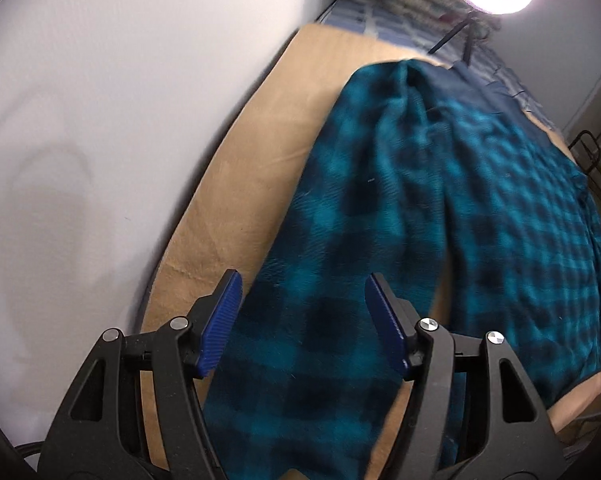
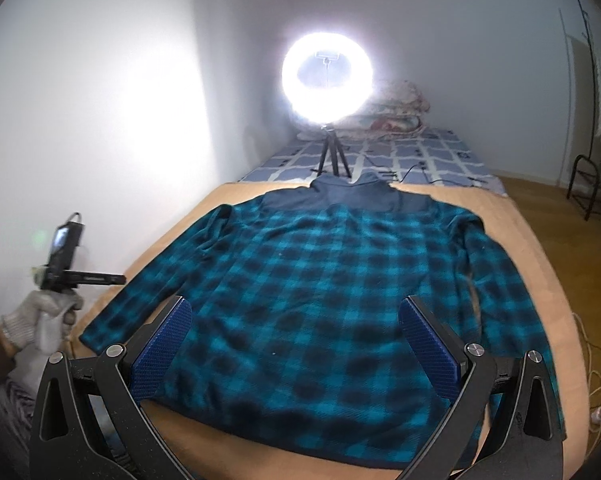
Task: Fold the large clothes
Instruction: 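Grasp the plaid jacket sleeve cuff with the left tool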
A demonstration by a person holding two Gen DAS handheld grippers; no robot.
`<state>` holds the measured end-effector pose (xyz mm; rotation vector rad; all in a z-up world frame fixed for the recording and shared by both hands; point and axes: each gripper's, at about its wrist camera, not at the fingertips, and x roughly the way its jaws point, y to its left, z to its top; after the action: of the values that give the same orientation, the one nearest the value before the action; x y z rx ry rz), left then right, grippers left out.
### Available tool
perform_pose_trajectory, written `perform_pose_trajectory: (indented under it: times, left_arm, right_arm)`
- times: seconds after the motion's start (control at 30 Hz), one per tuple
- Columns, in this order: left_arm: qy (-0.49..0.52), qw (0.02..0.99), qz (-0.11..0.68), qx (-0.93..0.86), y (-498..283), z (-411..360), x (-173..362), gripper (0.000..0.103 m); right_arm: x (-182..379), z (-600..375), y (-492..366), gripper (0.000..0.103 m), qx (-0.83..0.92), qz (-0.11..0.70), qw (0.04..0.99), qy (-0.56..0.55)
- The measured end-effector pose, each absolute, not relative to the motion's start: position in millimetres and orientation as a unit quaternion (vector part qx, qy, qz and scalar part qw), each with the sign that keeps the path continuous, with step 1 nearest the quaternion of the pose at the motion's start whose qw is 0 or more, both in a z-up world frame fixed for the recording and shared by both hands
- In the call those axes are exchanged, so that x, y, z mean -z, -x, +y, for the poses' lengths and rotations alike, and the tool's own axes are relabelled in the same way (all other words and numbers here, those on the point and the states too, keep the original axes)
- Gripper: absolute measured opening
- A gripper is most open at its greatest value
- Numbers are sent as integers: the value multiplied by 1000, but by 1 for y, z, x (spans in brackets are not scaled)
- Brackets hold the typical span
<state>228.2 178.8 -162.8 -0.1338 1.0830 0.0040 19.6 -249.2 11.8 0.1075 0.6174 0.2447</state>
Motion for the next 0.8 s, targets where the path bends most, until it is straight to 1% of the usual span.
perform_pose_trajectory:
  times: [0.13, 0.47, 0.5, 0.53, 0.57, 0.6, 0.63, 0.67, 0.73, 0.8]
  left_arm:
    - [47, 849, 526, -13, -245, 182, 178, 66]
    - [47, 829, 557, -11, -272, 182, 204, 66]
    - [50, 827, 560, -10, -274, 181, 207, 62]
    - [55, 825, 563, -8, -275, 181, 209, 54]
    - [60, 824, 564, -4, -276, 182, 210, 51]
    - [64, 824, 563, 0, -276, 183, 210, 40]
    - [67, 824, 562, 5, -276, 182, 209, 17]
    - [73, 824, 562, 10, -276, 182, 208, 7]
    - [87, 824, 560, 11, -275, 183, 203, 3]
    - [93, 828, 553, 22, -273, 181, 193, 2]
  right_arm:
    - [-5, -252, -23, 103, -125, 314, 939, -61]
    - [7, -264, -33, 103, -126, 341, 927, -93]
    - [7, -263, -34, 103, -125, 342, 927, -94]
    - [8, -263, -34, 103, -126, 343, 926, -96]
    - [8, -264, -35, 103, -127, 343, 926, -96]
    - [8, -263, -35, 103, -127, 343, 926, -96]
    - [8, -262, -35, 103, -128, 343, 926, -95]
    - [8, -261, -35, 103, -129, 344, 925, -94]
    - [9, -259, -38, 103, -130, 346, 925, -91]
    - [10, -256, -42, 102, -135, 352, 922, -90]
